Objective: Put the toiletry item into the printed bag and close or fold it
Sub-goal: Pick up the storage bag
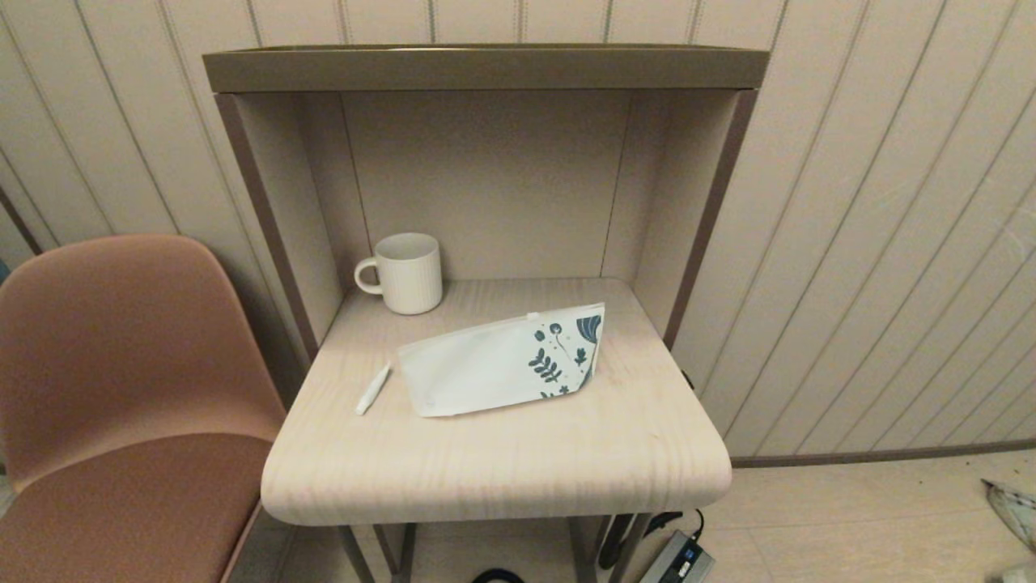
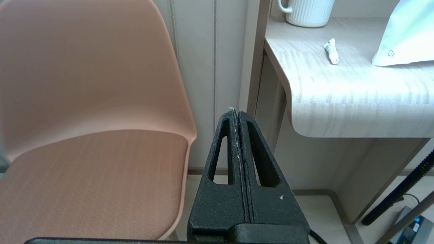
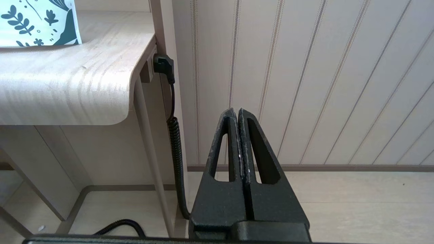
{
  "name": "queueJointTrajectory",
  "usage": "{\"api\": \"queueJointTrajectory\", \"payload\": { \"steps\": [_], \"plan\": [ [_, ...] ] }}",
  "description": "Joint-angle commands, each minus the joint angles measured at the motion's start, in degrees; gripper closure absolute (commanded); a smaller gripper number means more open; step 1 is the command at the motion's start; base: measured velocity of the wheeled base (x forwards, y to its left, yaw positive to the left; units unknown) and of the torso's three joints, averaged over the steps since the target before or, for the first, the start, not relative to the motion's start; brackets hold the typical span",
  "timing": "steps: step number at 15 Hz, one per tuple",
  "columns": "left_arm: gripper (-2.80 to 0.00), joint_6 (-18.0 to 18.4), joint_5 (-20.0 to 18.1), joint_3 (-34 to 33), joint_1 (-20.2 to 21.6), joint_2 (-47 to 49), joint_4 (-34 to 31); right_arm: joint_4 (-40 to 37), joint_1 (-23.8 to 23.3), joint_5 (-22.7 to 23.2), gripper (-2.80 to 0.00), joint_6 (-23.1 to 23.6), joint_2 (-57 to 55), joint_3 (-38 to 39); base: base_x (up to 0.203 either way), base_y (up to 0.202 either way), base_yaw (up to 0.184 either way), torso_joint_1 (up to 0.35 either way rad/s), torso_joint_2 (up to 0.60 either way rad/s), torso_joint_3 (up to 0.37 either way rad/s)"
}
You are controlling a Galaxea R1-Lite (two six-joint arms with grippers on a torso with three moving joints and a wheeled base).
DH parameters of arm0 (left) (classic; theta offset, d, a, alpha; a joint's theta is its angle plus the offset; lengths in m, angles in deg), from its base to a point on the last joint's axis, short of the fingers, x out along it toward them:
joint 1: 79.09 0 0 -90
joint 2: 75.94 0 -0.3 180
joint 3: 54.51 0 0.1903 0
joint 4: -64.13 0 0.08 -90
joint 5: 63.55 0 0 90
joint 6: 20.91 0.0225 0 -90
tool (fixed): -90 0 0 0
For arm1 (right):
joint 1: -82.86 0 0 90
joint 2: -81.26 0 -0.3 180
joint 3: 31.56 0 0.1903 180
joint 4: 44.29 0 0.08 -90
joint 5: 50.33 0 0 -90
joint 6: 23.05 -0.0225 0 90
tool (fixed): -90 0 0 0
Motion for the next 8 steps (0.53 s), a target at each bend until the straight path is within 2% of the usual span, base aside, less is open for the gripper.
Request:
{"api": "queueJointTrajectory", "payload": {
  "steps": [1, 5, 7, 8],
  "plan": [
    [0.0, -0.06, 0.01, 0.0, 0.0, 0.09, 0.07, 0.38, 0.0, 0.21, 0.0, 0.44, -0.09, 0.0, 0.0, 0.0, 0.0, 0.0, 0.0, 0.0],
    [0.0, -0.06, 0.01, 0.0, 0.02, 0.09, 0.07, -5.03, 0.06, 0.23, 0.0, 0.74, -0.08, -0.25, 0.0, 0.0, 0.0, 0.0, 0.0, 0.0],
    [0.0, -0.06, 0.01, 0.0, 0.04, 0.09, -0.02, -9.32, 0.07, 1.72, 0.0, 0.62, -0.54, -6.84, 0.0, 0.0, 0.0, 0.0, 0.0, 0.0],
    [0.0, -0.06, 0.01, 0.0, 0.03, 0.09, 0.07, -13.17, 0.07, 3.35, 0.0, 0.57, -1.76, -13.71, 0.0, 0.0, 0.0, 0.0, 0.0, 0.0]
  ]
}}
